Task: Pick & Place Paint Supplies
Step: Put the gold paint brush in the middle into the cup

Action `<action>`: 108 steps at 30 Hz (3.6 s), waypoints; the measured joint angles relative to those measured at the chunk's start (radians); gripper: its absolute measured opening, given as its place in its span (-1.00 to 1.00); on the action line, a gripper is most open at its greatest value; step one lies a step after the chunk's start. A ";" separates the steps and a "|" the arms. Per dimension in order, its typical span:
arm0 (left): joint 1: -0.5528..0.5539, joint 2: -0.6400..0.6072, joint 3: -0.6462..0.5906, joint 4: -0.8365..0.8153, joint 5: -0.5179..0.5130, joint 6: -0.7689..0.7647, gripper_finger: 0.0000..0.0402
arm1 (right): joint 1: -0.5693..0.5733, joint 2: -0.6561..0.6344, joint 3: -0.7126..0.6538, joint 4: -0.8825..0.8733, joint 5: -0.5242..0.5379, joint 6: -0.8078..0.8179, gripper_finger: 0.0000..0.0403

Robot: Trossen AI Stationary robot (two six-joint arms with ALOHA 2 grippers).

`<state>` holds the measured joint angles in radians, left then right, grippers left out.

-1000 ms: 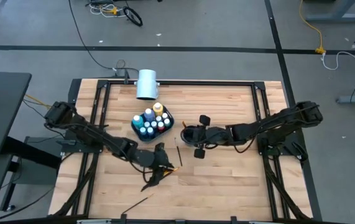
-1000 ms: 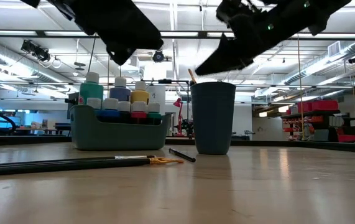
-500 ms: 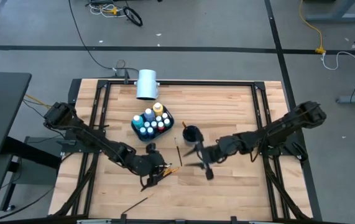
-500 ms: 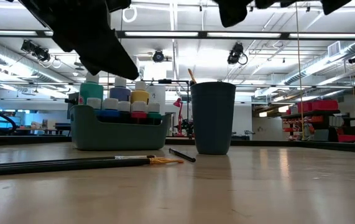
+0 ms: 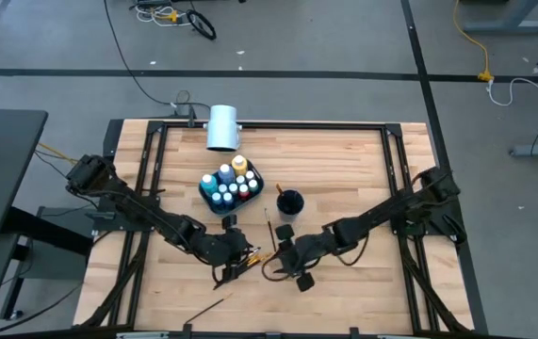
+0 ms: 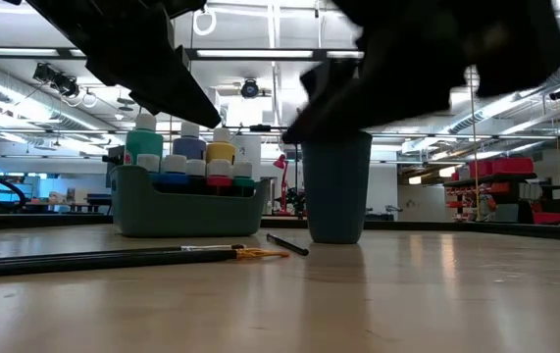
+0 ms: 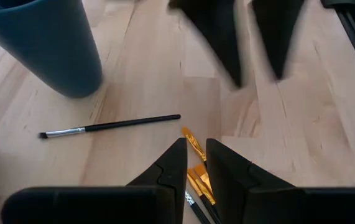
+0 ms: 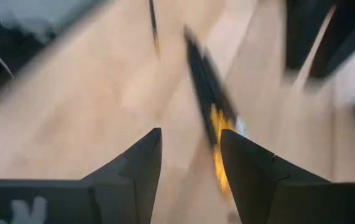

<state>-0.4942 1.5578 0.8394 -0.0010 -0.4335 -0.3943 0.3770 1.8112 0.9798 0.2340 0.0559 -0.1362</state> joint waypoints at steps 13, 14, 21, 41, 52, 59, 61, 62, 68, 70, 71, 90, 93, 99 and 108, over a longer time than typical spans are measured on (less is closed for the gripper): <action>0.000 0.000 0.000 0.014 0.001 0.014 -0.67 | -0.045 0.157 0.008 0.039 0.104 0.071 -0.03; 0.000 0.000 0.000 0.014 0.001 0.016 -0.67 | -0.050 0.160 0.008 0.035 0.119 0.084 -0.02; 0.000 0.000 0.000 0.015 0.001 0.018 -0.67 | -0.077 0.197 0.007 0.040 0.060 0.160 -0.04; 0.000 0.000 0.000 0.016 0.004 0.010 -0.67 | -0.086 0.218 0.011 0.008 -0.011 0.117 -0.90; 0.000 0.000 0.000 0.014 0.003 0.012 -0.67 | -0.053 0.126 0.001 -0.047 -0.018 0.074 -0.99; 0.000 0.000 -0.001 0.017 0.000 0.040 -0.67 | 0.002 0.040 0.004 -0.106 0.114 0.016 -1.00; 0.000 0.000 -0.001 0.017 -0.001 0.040 -0.67 | 0.019 -0.003 0.006 -0.137 0.166 0.000 -1.00; 0.000 0.000 -0.001 0.017 -0.001 0.040 -0.67 | 0.027 -0.023 0.006 -0.166 0.198 -0.004 -1.00; 0.000 -0.001 -0.001 0.017 -0.008 0.043 -0.67 | 0.071 -0.192 0.006 -0.322 0.382 -0.028 -1.00; 0.000 -0.001 -0.001 0.018 -0.020 0.043 -0.67 | 0.085 -0.244 0.006 -0.379 0.458 -0.062 -1.00; 0.000 -0.001 -0.001 0.018 -0.026 0.043 -0.67 | 0.090 -0.269 0.006 -0.405 0.505 -0.079 -1.00; 0.000 -0.001 -0.001 0.018 -0.071 0.060 -0.67 | 0.106 -0.541 0.006 -0.700 0.941 -0.609 -1.00; 0.000 -0.001 -0.001 0.018 -0.071 0.060 -0.67 | 0.106 -0.567 0.007 -0.713 0.957 -0.739 -1.00; 0.000 -0.001 -0.001 0.018 -0.071 0.059 -0.67 | 0.106 -0.602 0.042 -0.771 0.976 -0.877 -1.00; 0.000 -0.001 -0.001 0.019 -0.118 0.058 -0.67 | 0.094 -0.604 0.192 -1.083 0.886 -0.814 -1.00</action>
<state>-0.4938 1.5570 0.8387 0.0181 -0.5517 -0.3359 0.4711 1.2074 1.1717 -0.8494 0.9422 -0.9506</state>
